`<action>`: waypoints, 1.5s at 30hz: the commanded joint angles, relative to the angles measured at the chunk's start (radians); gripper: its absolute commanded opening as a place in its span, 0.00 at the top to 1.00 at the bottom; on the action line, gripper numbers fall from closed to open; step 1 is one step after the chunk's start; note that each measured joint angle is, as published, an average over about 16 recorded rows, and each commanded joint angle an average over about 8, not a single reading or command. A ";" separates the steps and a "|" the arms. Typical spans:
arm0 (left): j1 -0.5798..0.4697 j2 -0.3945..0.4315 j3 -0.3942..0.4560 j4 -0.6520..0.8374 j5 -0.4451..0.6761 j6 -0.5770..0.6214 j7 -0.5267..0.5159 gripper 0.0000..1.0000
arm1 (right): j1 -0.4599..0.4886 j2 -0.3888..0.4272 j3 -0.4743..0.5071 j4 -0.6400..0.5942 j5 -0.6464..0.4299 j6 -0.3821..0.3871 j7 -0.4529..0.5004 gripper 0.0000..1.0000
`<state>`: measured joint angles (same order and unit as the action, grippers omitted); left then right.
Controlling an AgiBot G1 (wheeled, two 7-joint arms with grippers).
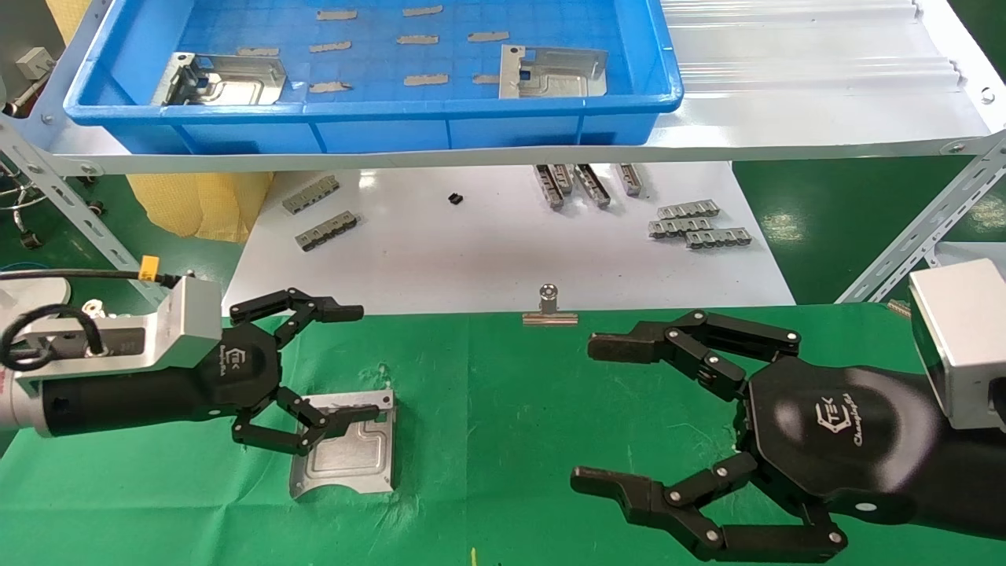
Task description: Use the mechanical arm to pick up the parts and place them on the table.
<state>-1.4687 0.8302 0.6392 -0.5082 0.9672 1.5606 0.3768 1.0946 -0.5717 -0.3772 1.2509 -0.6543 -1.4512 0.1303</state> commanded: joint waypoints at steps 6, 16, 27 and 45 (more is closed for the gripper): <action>0.072 -0.040 -0.066 -0.142 -0.043 -0.012 -0.104 0.00 | 0.000 0.000 0.000 0.000 0.000 0.000 0.000 0.00; 0.175 -0.097 -0.160 -0.344 -0.105 -0.029 -0.250 0.00 | 0.000 0.000 0.000 0.000 0.000 0.000 0.000 0.00; 0.289 -0.160 -0.263 -0.568 -0.173 -0.048 -0.413 0.00 | 0.000 0.000 0.000 0.000 0.000 0.000 0.000 0.00; 0.414 -0.230 -0.378 -0.816 -0.251 -0.068 -0.581 0.00 | 0.000 0.000 0.000 0.000 0.000 0.000 0.000 0.00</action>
<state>-1.0599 0.6031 0.2661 -1.3135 0.7203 1.4936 -0.2006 1.0944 -0.5716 -0.3772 1.2507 -0.6541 -1.4509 0.1302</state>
